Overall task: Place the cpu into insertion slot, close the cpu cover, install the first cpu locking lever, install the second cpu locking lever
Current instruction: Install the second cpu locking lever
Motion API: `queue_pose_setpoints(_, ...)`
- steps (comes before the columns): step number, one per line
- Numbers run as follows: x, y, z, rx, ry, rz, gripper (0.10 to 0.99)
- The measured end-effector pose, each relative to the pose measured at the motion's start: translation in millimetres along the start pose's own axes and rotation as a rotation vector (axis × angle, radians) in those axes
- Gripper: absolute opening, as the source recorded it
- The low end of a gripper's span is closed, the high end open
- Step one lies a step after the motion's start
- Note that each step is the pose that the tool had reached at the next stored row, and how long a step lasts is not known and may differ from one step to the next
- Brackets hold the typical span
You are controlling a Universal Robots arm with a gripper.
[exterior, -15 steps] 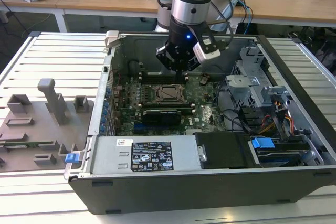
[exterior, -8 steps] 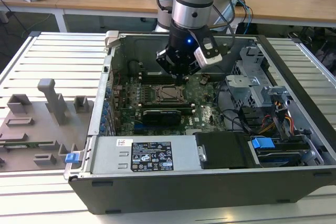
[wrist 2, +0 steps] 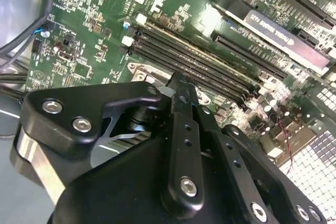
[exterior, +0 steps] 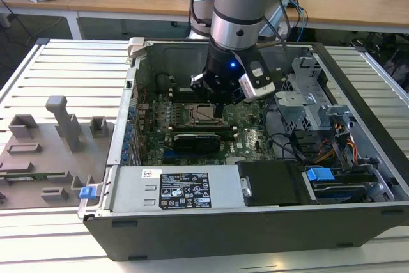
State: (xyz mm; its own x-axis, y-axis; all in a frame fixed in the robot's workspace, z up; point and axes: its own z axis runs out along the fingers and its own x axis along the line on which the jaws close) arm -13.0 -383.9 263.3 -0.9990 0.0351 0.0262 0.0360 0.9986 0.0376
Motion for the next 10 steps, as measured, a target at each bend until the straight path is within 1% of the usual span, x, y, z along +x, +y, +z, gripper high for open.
queue_pose_setpoints(3,-0.2,-2.4,1.8,0.0,0.0,0.0,0.106)
queue_pose_setpoints(10,-0.3,-5.6,4.0,0.0,0.0,0.0,0.106)
